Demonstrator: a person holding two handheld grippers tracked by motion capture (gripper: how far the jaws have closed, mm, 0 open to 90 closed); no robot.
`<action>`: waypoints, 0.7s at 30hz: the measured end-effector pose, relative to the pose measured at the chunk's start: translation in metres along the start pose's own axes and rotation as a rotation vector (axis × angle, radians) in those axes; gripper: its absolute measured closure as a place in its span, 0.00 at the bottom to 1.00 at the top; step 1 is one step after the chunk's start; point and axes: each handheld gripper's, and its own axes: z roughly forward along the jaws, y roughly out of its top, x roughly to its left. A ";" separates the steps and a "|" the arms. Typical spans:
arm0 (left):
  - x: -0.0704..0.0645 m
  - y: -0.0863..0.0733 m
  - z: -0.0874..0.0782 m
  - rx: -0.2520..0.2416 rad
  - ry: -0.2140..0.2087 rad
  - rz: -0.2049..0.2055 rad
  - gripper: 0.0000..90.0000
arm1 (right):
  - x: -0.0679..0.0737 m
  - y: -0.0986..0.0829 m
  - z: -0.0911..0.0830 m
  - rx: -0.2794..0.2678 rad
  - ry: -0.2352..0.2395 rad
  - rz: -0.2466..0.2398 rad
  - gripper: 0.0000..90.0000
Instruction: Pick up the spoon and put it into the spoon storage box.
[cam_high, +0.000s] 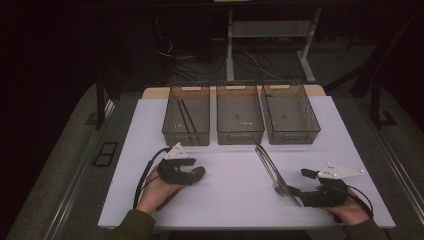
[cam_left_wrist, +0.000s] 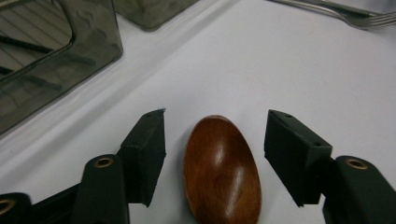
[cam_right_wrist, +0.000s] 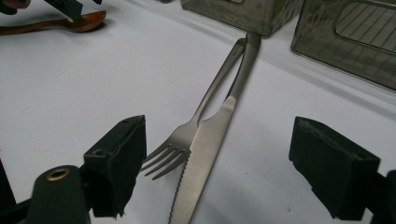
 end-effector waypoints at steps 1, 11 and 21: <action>0.000 -0.001 0.001 0.009 0.004 -0.008 0.44 | 0.000 0.000 0.000 0.001 0.000 -0.001 0.21; -0.001 -0.005 0.005 0.072 0.014 0.016 0.46 | 0.000 0.000 0.000 0.006 0.000 0.003 0.21; -0.005 -0.004 0.006 0.092 -0.003 0.047 0.53 | 0.000 0.000 0.000 0.008 -0.001 0.001 0.21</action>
